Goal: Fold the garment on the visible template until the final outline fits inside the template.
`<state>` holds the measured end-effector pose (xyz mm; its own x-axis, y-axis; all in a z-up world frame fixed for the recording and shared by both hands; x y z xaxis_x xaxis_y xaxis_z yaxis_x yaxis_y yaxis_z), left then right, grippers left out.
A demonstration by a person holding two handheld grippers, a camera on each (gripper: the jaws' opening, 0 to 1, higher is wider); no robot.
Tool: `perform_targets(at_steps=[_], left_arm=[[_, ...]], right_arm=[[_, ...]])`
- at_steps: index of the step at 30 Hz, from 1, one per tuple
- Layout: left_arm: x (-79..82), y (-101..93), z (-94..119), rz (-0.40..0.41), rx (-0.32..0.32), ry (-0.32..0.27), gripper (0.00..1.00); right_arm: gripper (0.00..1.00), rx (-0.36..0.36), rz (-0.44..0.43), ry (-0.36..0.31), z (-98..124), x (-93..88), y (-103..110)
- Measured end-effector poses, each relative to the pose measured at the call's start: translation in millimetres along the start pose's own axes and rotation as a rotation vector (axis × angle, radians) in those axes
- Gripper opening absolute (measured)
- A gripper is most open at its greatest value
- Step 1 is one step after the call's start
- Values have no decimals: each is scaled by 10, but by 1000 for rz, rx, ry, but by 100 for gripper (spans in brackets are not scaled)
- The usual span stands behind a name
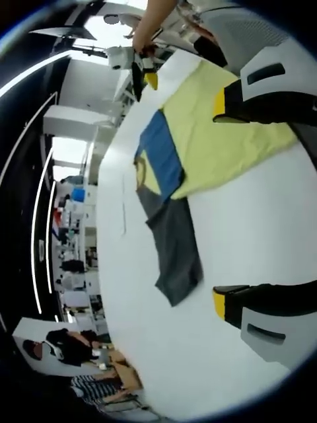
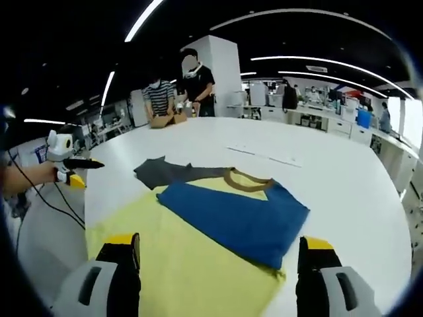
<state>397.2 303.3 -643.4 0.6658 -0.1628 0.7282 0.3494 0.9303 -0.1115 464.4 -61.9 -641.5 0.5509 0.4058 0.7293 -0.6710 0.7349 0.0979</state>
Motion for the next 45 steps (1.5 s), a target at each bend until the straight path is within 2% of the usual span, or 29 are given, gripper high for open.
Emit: perform_targets(at_steps=[3, 4, 12, 19, 25, 28, 35, 39, 45], left_arm=[[40, 63, 15, 8, 15, -11, 98], [79, 90, 23, 15, 19, -34, 98], [217, 296, -10, 9, 62, -33, 96], [394, 492, -92, 58, 57, -68, 93], [440, 664, -197, 130, 65, -77, 89], [438, 781, -266, 136, 108, -58, 86], [462, 966, -432, 155, 142, -40, 81], [435, 1102, -539, 174, 185, -30, 69], [367, 1286, -671, 211, 225, -18, 57]], right_arm=[[99, 15, 12, -4, 81, -13, 69], [99, 19, 14, -4, 101, -20, 82], [99, 9, 24, -16, 299, -28, 181], [99, 26, 57, -26, 420, 3, 266], [99, 28, 79, -8, 451, -44, 314], [98, 21, 77, 17, 458, -95, 306], [97, 25, 77, 2, 486, -74, 321], [96, 25, 92, 12, 487, -65, 318], [96, 31, 109, 19, 471, -34, 333]])
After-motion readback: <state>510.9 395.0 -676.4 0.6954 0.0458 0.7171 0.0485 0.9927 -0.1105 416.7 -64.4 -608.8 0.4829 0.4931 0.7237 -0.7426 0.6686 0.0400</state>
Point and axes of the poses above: the point that each gripper's makers call its tool centre point, and the gripper's own axes: z roughly backward along the fingers, y roughly to its left, x roughly out of its top, the point moved 3 cm from there along z, roughly backward along the fingers, and after that the axes turned 12 degrees about y, right-handed, at the moved point
